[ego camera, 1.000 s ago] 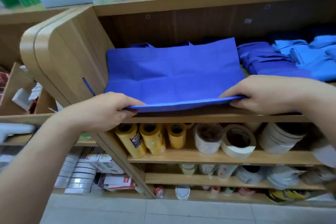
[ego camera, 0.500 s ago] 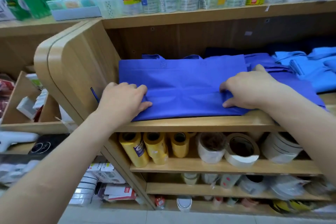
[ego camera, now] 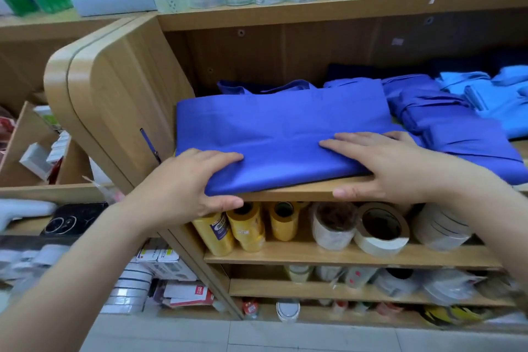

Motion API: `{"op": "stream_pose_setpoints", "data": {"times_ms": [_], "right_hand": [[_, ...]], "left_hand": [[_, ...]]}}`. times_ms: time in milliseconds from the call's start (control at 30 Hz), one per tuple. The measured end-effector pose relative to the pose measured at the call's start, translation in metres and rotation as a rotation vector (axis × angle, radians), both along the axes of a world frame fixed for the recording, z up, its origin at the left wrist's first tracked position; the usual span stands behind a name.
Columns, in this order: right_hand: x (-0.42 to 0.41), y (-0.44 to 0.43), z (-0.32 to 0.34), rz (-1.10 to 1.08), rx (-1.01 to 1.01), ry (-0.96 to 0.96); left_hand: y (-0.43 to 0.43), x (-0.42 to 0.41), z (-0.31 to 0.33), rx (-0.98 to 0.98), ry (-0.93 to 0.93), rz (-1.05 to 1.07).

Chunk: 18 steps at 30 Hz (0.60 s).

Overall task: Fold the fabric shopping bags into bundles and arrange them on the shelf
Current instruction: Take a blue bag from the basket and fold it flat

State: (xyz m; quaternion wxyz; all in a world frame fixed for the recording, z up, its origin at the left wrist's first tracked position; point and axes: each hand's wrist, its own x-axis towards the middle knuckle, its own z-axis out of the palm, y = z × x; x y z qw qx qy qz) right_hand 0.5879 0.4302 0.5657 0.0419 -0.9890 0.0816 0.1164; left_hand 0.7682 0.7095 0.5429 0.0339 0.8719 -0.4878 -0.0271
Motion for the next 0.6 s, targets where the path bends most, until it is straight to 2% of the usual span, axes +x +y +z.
{"op": "stream_pose_setpoints", "data": {"times_ms": [100,233,300,367,467,600], "right_hand": [[0.009,-0.006,0.013,-0.07,0.072,-0.052],[0.028,-0.01,0.001,-0.084,-0.064,-0.11],[0.03,-0.009,-0.01,-0.088,-0.089,-0.08],[0.028,-0.009,-0.015,-0.087,-0.056,-0.046],[0.024,-0.008,-0.013,-0.066,-0.018,0.057],[0.017,-0.008,-0.003,-0.002,-0.021,0.164]], "left_hand": [[-0.003,0.009,0.016,0.032,0.072,0.059],[-0.021,0.016,0.007,0.166,-0.109,0.097],[-0.025,0.015,-0.004,0.171,-0.116,0.105],[-0.023,0.015,-0.008,0.154,-0.036,0.109],[-0.016,0.015,-0.005,0.254,0.07,0.076],[-0.007,0.0,-0.004,0.298,-0.079,0.023]]}}
